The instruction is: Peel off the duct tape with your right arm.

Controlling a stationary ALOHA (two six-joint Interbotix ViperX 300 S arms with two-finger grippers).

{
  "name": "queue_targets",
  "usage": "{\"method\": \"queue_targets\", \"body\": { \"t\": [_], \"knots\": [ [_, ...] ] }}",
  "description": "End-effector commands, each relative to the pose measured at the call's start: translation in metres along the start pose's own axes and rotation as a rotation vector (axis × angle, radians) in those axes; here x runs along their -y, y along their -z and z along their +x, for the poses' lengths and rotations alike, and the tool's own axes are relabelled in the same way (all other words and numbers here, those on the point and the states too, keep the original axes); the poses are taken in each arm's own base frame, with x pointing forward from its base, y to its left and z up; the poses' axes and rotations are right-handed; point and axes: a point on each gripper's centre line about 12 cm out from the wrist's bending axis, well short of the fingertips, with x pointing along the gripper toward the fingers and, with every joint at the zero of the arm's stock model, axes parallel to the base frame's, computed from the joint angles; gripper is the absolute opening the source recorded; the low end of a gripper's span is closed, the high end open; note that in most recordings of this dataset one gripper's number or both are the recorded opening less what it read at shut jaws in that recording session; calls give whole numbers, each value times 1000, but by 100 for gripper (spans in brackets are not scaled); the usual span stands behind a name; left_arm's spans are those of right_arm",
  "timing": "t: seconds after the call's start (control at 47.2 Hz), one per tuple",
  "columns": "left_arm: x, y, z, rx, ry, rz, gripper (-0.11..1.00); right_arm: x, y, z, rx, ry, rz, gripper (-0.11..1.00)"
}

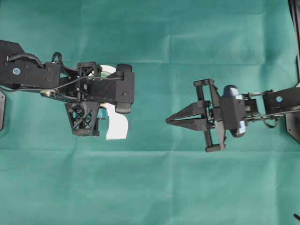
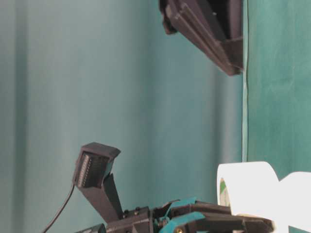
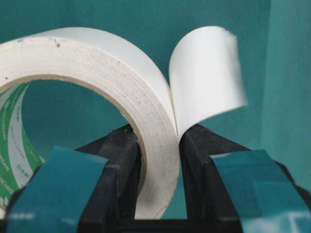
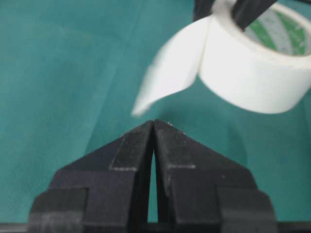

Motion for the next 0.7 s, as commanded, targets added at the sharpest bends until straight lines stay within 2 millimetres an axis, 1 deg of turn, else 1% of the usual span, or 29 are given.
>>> {"method": "queue_targets", "body": {
  "t": [0.0, 0.148, 0.36, 0.508, 0.614, 0.678],
  "knots": [
    [0, -7, -17, 72, -4, 18, 20, 4, -14, -6, 52, 12, 2, -10],
    [-1, -16, -13, 156, -8, 30, 20, 6, -17, -14, 67, 21, 3, -10],
    [0, -32, -11, 227, -10, 33, 20, 6, -16, -14, 64, 21, 3, -10],
    [-1, -48, -11, 253, -13, 33, 20, 6, -17, -14, 67, 21, 3, -10],
    [-1, -57, -2, 247, -11, 33, 20, 7, -15, -14, 63, 23, 5, -10],
    [0, -60, 8, 230, -10, 34, 20, 7, -14, -15, 58, 23, 5, -10]
  ]
}}
